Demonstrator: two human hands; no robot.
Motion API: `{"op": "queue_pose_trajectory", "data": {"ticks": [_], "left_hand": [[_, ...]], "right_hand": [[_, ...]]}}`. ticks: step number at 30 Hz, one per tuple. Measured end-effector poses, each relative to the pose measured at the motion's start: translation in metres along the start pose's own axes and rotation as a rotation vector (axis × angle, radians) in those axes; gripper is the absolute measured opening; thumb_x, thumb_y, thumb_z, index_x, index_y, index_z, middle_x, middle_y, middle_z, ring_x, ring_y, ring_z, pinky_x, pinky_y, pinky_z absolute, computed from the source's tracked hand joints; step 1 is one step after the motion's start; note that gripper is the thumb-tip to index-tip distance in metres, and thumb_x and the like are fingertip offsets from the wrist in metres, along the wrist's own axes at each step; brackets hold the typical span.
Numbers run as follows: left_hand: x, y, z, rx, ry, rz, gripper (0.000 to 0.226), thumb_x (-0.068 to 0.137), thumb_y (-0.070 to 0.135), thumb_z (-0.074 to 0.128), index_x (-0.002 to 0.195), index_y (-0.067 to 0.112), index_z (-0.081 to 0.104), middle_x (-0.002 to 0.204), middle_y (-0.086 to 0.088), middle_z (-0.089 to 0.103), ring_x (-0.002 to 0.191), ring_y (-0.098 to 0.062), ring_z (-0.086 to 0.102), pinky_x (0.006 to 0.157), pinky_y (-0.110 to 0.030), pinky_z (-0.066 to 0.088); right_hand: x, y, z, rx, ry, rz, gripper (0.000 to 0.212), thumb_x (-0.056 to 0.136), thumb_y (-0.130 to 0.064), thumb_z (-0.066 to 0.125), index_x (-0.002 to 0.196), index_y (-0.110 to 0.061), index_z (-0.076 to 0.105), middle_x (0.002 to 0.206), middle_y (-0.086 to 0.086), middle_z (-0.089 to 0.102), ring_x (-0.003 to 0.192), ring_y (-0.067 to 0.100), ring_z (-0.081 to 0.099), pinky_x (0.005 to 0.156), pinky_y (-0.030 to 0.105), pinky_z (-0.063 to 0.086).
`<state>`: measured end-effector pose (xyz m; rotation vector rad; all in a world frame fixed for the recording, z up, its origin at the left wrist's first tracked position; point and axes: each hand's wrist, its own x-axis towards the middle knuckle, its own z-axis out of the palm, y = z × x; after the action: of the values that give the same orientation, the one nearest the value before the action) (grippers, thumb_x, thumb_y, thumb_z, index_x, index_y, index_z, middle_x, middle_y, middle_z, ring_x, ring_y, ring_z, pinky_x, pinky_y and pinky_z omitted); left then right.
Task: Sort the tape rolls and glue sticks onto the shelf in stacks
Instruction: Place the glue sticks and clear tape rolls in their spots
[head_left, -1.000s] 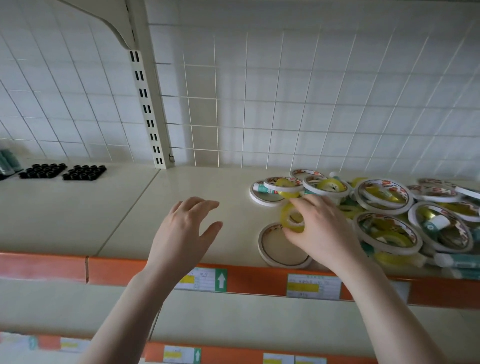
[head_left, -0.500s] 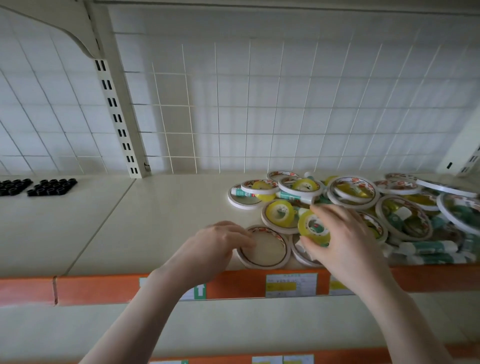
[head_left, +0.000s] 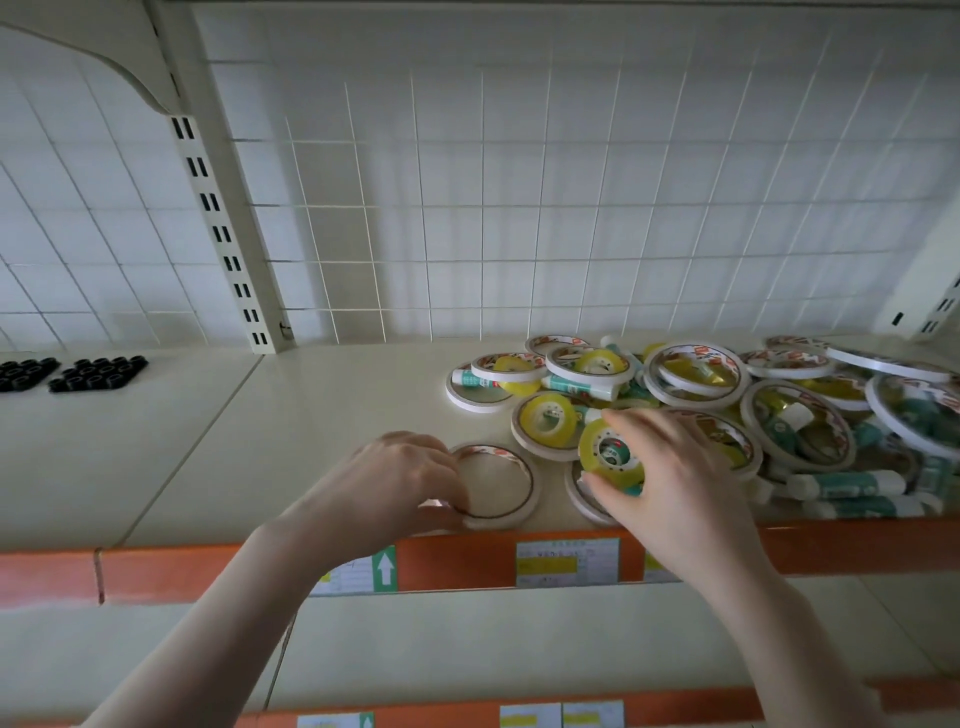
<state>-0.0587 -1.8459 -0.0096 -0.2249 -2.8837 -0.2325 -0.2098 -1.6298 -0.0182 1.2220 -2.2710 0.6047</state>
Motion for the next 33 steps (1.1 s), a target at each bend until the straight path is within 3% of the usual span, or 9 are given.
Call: {"op": "queue_pose_trajectory", "data": {"ticks": [5,13,17,22,28,33], "left_hand": [[-0.016,0.005,0.004,0.068,0.121,-0.131,0.023,0.08,0.045,0.049,0.074,0.028,0.064,0.07,0.013,0.062,0.061,-0.01,0.056,0.061,-0.019,0.04],[-0.053,0.01,-0.003,0.204,0.368,-0.342,0.018,0.081,0.037,0.05,0.077,0.026,0.064,0.074,0.013,0.059,0.067,-0.01,0.056,0.06,-0.023,0.044],[-0.09,0.004,-0.015,0.248,0.411,-0.45,0.017,0.08,0.038,0.052,0.08,0.027,0.065,0.076,0.015,0.059,0.068,-0.01,0.057,0.061,-0.023,0.044],[-0.145,-0.017,-0.04,0.306,0.449,-0.506,0.019,0.082,0.038,0.052,0.08,0.024,0.065,0.075,0.013,0.061,0.068,-0.011,0.058,0.063,-0.022,0.041],[-0.236,-0.063,-0.076,0.347,0.454,-0.525,0.023,0.084,0.038,0.052,0.082,0.021,0.068,0.075,0.01,0.062,0.068,-0.013,0.061,0.061,-0.027,0.049],[-0.328,-0.116,-0.118,0.395,0.433,-0.539,0.024,0.084,0.039,0.051,0.082,0.022,0.068,0.075,0.01,0.063,0.069,-0.014,0.061,0.062,-0.028,0.048]], "right_hand": [[0.002,-0.004,0.006,0.079,0.01,-0.028,0.053,0.068,-0.029,0.078,0.113,-0.006,0.065,0.106,0.005,0.065,0.096,0.024,0.061,0.08,0.029,0.048],[0.008,-0.03,0.028,0.198,0.001,-0.084,0.052,0.062,-0.026,0.082,0.108,-0.007,0.068,0.102,0.004,0.066,0.09,0.026,0.063,0.075,0.031,0.05],[0.016,-0.064,0.046,0.252,-0.042,-0.114,0.053,0.058,-0.025,0.085,0.104,-0.007,0.068,0.098,0.004,0.066,0.089,0.026,0.064,0.076,0.031,0.051],[0.028,-0.129,0.072,0.345,-0.073,-0.153,0.051,0.056,-0.022,0.085,0.103,-0.01,0.069,0.094,0.002,0.066,0.086,0.028,0.063,0.077,0.028,0.045],[0.04,-0.239,0.099,0.383,-0.069,-0.16,0.053,0.05,-0.018,0.09,0.098,-0.009,0.07,0.089,0.004,0.067,0.08,0.029,0.063,0.071,0.025,0.04],[0.049,-0.352,0.123,0.439,-0.032,-0.158,0.046,0.06,-0.027,0.079,0.101,-0.007,0.069,0.092,0.007,0.067,0.082,0.032,0.064,0.075,0.025,0.036]]}}
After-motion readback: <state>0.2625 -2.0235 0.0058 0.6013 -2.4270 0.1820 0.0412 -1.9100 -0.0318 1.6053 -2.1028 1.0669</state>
